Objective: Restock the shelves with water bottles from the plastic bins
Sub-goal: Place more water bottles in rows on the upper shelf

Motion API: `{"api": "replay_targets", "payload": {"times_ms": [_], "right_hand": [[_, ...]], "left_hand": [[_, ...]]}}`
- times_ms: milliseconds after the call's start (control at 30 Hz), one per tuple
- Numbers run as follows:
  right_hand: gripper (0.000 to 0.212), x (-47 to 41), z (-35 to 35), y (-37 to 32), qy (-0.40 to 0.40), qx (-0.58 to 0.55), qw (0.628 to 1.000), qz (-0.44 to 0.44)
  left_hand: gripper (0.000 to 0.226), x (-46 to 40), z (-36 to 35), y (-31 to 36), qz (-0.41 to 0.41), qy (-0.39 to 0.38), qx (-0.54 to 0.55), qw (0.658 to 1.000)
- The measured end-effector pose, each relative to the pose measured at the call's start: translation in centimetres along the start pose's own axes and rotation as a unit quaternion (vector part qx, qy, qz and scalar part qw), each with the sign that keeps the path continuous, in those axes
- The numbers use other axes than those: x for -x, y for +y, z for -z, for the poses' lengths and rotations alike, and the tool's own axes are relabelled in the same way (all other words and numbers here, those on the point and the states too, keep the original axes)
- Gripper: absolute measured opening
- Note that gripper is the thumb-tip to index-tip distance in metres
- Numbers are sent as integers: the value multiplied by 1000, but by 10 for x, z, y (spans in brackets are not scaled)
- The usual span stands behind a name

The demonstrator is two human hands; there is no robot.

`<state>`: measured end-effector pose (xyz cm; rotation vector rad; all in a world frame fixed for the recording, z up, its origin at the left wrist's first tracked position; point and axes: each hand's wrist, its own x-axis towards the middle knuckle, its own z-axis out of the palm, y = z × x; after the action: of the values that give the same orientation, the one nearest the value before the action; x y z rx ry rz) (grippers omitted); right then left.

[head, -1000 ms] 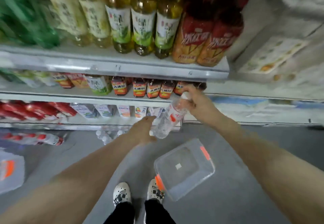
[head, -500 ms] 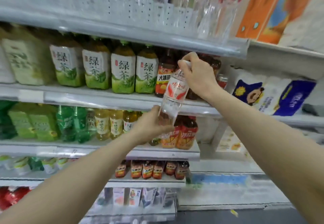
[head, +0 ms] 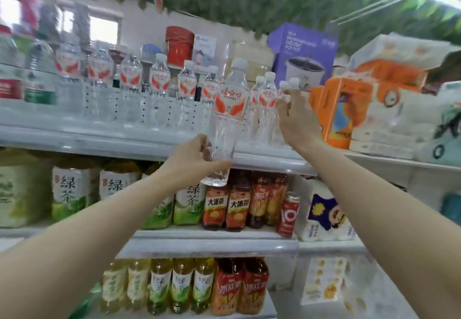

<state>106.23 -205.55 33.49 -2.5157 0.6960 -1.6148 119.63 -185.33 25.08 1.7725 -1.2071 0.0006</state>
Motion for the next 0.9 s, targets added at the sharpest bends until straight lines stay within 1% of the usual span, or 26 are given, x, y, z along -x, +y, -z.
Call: {"api": "replay_targets", "payload": {"times_ms": [133,200,333,400,500,533,633,667,700,833,867,900], "right_hand": [[36,-21,0,14,21,-6,1000,0],[36,-30,-2,19,25,-6,1000,2],[33,-60,-12,31,23,12,999,37],[32,-81,-18,40,20,24,998,54],[37,-115,-33,52,19,32,997,63],[38,-126,-38,55,11,35,997,67],[42,-153,-56,65,-21,62,993,94],[44,-162,-62,67,-27,66,993,98],[45,-169,-66,67,-34,67,992,100],[41,-190,-84,73,-69,91,988,102],[40,-192,-88,75,-77,90,988,102],[39,-193,-92,77,-80,81,988,101]], "left_hand": [[79,-41,11,16,1,32,14,999],[83,-60,12,21,7,41,26,999],[87,-102,9,23,32,51,62,996],[79,-124,3,21,45,59,55,996],[67,-153,-11,15,65,76,41,994],[68,-162,-16,12,78,76,36,993],[81,-184,-32,1,110,73,25,991],[82,-190,-37,-2,119,72,19,990],[78,-196,-41,-4,124,69,17,990],[48,-214,-55,-9,141,67,12,988],[45,-216,-57,-10,140,68,8,988],[48,-219,-59,-12,137,67,3,988]]}}
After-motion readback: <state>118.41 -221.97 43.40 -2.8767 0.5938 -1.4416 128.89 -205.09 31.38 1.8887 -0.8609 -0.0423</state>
